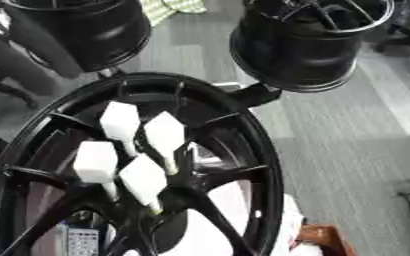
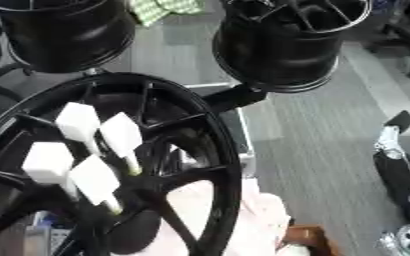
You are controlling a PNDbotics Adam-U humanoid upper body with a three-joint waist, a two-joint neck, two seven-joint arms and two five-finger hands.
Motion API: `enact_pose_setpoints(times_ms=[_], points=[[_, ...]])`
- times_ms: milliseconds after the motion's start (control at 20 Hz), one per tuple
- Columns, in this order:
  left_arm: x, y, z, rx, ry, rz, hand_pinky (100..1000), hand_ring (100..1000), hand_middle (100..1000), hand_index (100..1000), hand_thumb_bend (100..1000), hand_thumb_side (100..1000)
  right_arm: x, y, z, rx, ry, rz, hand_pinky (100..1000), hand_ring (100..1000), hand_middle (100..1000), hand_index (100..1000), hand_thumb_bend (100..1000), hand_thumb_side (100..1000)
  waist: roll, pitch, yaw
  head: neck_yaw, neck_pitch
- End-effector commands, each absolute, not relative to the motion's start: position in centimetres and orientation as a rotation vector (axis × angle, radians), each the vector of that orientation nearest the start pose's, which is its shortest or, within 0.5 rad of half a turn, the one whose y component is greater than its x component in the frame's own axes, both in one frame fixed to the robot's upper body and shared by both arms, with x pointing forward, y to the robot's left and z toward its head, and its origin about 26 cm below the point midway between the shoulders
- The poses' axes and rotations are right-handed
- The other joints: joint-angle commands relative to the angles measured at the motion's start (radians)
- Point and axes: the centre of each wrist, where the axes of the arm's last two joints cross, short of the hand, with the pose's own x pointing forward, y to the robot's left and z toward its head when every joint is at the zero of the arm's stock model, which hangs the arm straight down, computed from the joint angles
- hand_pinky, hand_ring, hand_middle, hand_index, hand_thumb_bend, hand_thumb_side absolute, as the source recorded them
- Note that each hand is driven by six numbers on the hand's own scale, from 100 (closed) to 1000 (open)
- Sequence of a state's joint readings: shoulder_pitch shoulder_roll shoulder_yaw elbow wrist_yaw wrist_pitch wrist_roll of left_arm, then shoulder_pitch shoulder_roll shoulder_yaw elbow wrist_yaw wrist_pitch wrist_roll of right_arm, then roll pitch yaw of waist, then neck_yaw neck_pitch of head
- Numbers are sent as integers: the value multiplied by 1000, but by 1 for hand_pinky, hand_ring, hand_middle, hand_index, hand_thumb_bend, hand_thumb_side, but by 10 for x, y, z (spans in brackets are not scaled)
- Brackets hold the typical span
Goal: Pull the pin out of the wheel hub.
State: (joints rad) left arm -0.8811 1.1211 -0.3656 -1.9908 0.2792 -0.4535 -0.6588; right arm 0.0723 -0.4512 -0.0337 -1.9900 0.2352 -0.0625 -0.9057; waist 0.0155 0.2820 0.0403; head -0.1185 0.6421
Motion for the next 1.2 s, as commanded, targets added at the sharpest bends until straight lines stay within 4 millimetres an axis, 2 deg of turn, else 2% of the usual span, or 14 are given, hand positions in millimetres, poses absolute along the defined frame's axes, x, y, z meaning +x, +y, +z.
enact_pose_setpoints(times_ms=[50,200,250,500,700,800,950,1200], points=[[279,247,380,-105,1598,2480,833,828,801,860,100,439,247,-327,124,-1109,-2129,-312,819,793,688,797,139,258,0,-21,0,-9,8],[280,244,375,-128,1559,2499,833,828,801,860,100,439,247,-327,124,-1108,-2128,-312,819,793,688,797,139,258,0,-21,0,-10,9],[281,244,372,-130,1549,2512,829,820,794,857,100,604,247,-327,124,-1108,-2127,-314,818,792,686,797,137,262,0,-21,1,-12,15],[285,248,357,-143,1544,2628,837,824,800,863,100,628,248,-327,125,-1103,-2124,-326,817,790,685,797,136,264,0,-24,0,-6,39],[285,249,353,-196,1592,2669,843,830,804,868,100,603,248,-327,125,-1099,-2123,-336,817,789,684,797,135,267,1,-23,-3,-5,45],[286,248,353,-235,1611,2679,842,831,803,872,100,583,248,-327,125,-1096,-2120,-342,816,789,684,796,133,270,2,-23,-4,-3,48],[287,242,348,-278,1621,2705,838,828,800,883,100,623,249,-327,126,-1092,-2119,-347,816,788,683,796,132,273,4,-22,-6,0,48],[289,231,344,-307,1642,2736,830,818,792,892,100,636,248,-326,125,-1087,-2113,-354,816,788,683,796,131,276,4,-20,-6,6,49]])
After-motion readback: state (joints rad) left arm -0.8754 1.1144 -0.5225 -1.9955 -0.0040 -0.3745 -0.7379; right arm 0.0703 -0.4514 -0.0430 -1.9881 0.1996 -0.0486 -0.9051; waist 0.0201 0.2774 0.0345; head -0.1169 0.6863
